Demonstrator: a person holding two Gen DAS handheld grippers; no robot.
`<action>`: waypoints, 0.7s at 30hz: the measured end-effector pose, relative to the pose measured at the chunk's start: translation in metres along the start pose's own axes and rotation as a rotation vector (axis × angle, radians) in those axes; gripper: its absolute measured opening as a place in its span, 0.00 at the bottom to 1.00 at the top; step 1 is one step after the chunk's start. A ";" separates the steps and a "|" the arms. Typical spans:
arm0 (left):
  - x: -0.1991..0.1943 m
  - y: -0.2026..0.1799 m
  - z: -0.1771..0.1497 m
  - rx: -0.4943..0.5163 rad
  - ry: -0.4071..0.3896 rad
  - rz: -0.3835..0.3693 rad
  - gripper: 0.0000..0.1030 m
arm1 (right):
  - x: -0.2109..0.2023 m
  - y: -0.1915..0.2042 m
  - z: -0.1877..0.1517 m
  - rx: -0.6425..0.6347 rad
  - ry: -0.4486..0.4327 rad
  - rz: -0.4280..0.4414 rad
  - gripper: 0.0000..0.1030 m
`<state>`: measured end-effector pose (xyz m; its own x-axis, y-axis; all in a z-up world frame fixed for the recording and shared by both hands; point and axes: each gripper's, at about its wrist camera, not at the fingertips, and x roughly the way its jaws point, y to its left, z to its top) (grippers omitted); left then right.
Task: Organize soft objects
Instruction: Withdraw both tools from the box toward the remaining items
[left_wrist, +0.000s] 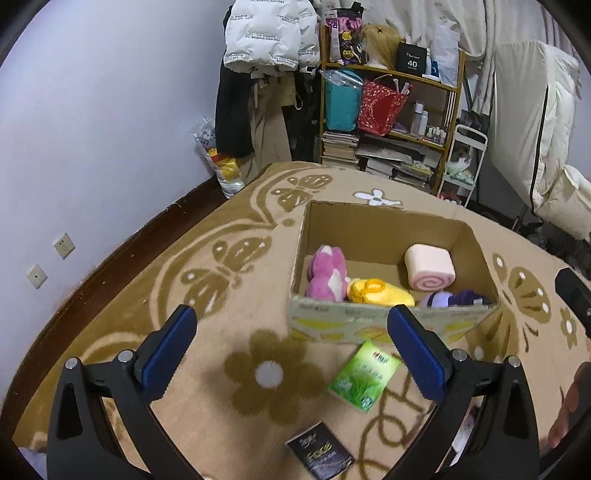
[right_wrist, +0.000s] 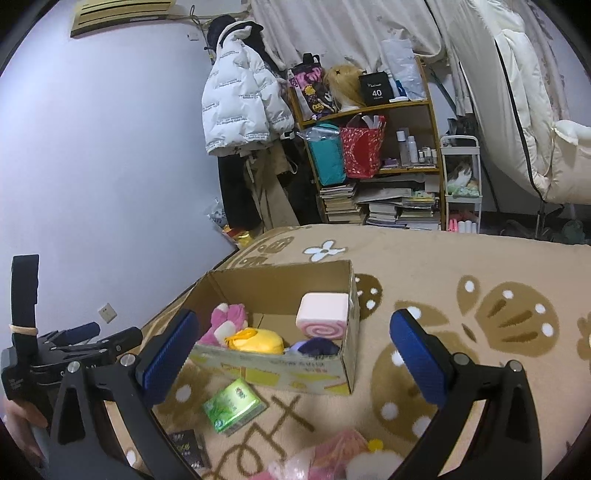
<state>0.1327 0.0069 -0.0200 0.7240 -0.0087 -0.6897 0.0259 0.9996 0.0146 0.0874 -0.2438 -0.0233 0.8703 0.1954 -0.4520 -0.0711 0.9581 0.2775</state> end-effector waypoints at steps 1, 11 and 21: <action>-0.002 0.001 -0.001 0.001 0.002 0.001 0.99 | -0.003 0.001 -0.002 -0.002 0.003 -0.003 1.00; -0.017 0.004 -0.031 0.013 0.094 0.013 0.99 | -0.025 0.006 -0.027 0.040 0.072 -0.032 1.00; -0.007 0.004 -0.055 -0.009 0.184 -0.024 0.99 | -0.023 -0.002 -0.051 0.097 0.161 -0.065 1.00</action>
<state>0.0898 0.0126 -0.0545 0.5848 -0.0281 -0.8107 0.0351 0.9993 -0.0094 0.0428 -0.2396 -0.0566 0.7818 0.1718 -0.5994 0.0373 0.9467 0.3200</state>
